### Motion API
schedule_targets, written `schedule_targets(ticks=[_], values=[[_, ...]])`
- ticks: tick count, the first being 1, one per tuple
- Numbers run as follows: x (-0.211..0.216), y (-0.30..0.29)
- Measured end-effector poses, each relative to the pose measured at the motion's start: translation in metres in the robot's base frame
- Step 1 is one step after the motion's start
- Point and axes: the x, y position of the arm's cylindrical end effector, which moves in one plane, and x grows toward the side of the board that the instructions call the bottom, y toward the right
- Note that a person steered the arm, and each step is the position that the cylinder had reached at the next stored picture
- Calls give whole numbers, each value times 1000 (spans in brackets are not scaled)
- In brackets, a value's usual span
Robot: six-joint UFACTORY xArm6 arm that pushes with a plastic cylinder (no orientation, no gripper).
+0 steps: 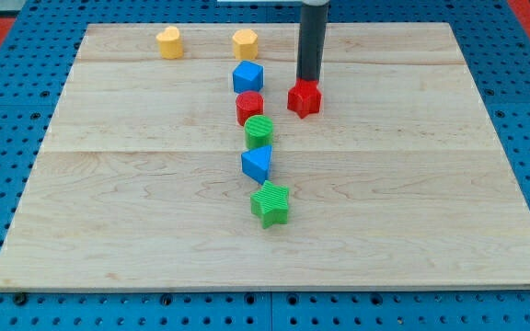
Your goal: Move the red star to the bottom left of the blue cube
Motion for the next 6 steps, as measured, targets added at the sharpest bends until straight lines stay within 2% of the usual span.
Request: schedule_targets(ticks=[1, 2, 3, 4, 6], values=[[17, 32], [35, 5], [35, -62], [32, -50], [20, -63]])
